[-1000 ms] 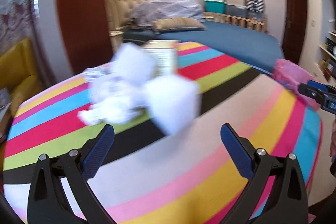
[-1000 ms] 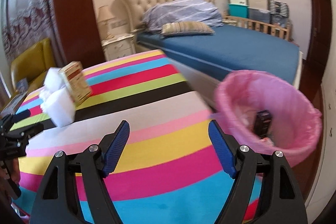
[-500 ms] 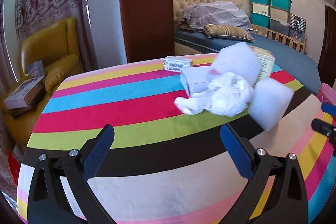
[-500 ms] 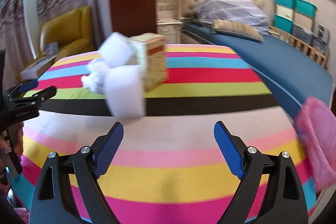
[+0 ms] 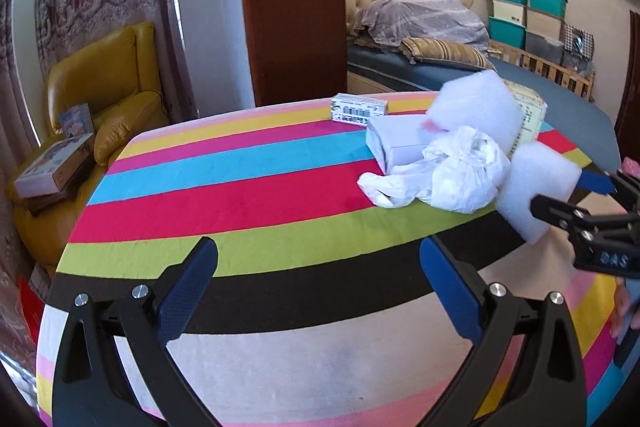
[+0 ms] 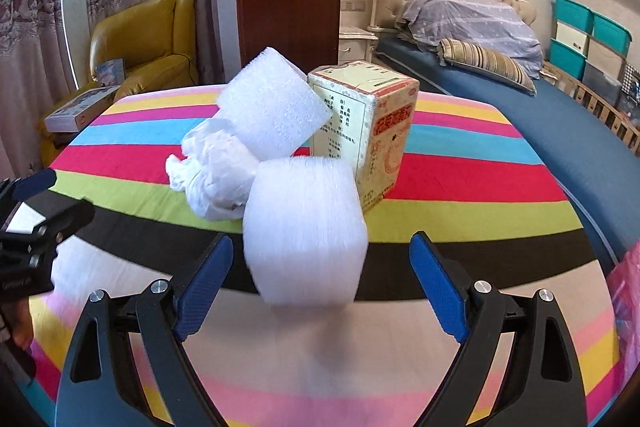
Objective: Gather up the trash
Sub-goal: 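Grasp a white foam block with the right gripper while the left grasps the white plastic bag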
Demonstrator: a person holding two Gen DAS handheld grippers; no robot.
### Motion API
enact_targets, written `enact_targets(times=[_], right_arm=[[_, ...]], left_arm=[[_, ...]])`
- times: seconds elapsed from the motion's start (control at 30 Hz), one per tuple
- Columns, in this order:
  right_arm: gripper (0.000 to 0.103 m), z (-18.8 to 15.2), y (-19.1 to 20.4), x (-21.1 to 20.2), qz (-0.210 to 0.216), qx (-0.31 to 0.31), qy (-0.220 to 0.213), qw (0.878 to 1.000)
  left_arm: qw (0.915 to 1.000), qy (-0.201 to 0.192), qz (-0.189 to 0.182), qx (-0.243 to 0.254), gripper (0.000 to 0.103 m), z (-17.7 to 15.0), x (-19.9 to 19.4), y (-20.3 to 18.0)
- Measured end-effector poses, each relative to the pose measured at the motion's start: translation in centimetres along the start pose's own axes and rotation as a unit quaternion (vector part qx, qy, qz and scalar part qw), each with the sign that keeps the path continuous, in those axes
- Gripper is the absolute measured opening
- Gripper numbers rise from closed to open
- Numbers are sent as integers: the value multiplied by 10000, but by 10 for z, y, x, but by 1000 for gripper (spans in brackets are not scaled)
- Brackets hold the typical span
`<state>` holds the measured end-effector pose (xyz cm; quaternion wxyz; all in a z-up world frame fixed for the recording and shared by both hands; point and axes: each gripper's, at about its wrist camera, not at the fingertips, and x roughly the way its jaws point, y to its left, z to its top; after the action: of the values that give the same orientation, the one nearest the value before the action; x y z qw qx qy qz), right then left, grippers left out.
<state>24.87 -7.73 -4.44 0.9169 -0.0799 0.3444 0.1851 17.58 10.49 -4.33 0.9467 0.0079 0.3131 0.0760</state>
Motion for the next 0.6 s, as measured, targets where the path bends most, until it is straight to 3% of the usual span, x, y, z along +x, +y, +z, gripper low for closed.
enact_targets(times=[0.13,0.17,0.2,0.23,0.37,0.6], right_arm=[[81,4,-1,2,26,-6,-18,10000],[75,4,-2,3,43,1,-22,10000],[56,5,-2,3,89,10,-26,10000],[48,5,-3,1,160,17,-60,9999],[48,3,-7,-15,-65,-60,-379,9992],[48,-10,-39,-37,-371,297,-465,9978]], left_arm=[[9997,14,12,238,98,1,1,-10],[9995,29,0,302,98,1,2,-13],[9993,48,-12,366,98,1,3,-16],[9991,63,-39,418,98,0,5,-18],[9983,74,-253,514,98,3,10,-27],[9948,70,-788,637,98,22,27,-60]])
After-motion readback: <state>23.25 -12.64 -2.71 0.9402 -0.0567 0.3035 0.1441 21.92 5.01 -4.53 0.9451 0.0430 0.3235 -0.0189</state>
